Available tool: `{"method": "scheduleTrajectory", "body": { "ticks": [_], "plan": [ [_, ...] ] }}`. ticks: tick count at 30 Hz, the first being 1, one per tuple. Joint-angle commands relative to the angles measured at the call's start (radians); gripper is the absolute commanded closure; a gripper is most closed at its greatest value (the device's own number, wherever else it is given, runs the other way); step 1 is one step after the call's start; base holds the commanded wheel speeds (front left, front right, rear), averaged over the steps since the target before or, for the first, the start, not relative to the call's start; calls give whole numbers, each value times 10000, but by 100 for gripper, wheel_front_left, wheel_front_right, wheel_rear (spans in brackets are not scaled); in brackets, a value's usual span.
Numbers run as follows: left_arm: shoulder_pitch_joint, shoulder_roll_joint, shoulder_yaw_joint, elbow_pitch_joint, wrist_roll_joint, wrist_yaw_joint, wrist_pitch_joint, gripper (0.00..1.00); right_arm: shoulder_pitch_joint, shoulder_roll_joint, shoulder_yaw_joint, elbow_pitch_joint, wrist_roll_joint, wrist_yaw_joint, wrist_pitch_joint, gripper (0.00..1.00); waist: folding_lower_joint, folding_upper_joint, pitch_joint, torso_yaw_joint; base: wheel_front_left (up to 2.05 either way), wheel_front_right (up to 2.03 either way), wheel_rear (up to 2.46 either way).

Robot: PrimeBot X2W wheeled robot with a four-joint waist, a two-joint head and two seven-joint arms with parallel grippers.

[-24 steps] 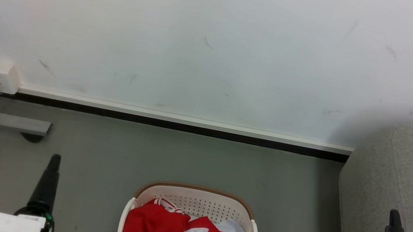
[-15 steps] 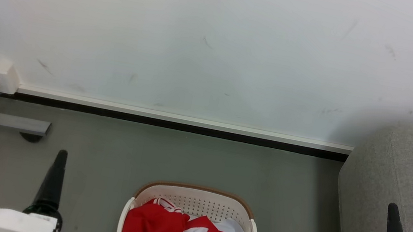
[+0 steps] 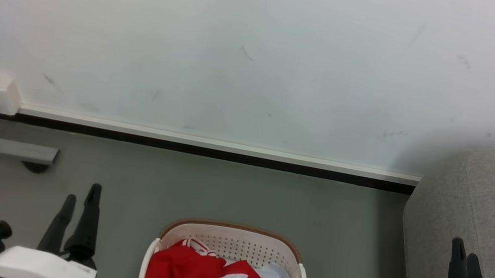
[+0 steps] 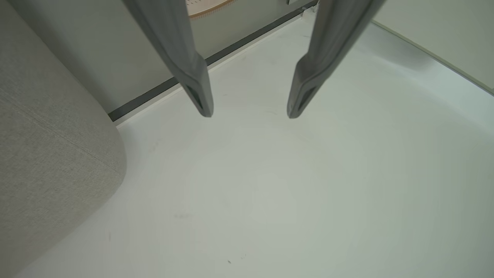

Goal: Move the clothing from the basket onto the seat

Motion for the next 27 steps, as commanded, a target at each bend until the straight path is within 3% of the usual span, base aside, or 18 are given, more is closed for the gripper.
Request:
{"method": "scheduleTrajectory", "body": {
  "ticks": [1, 10, 27],
  "plan": [
    [-35, 86, -42, -165, 625, 119, -130, 0, -241, -63, 48, -63, -613, -7, -115, 0, 0, 0, -13, -7, 0, 0, 0],
    [60, 335, -498, -106, 2157, 682, -406, 0, -264, -164, 185, 13, -2857, -9, -386, 0, 0, 0, -74, -18, 0, 0, 0],
    [111, 680, -1122, 65, 3808, 1286, -848, 0, -313, -377, 769, 456, -4739, -10, -849, 0, 0, 0, -144, -51, 0, 0, 0]
  ]
}}
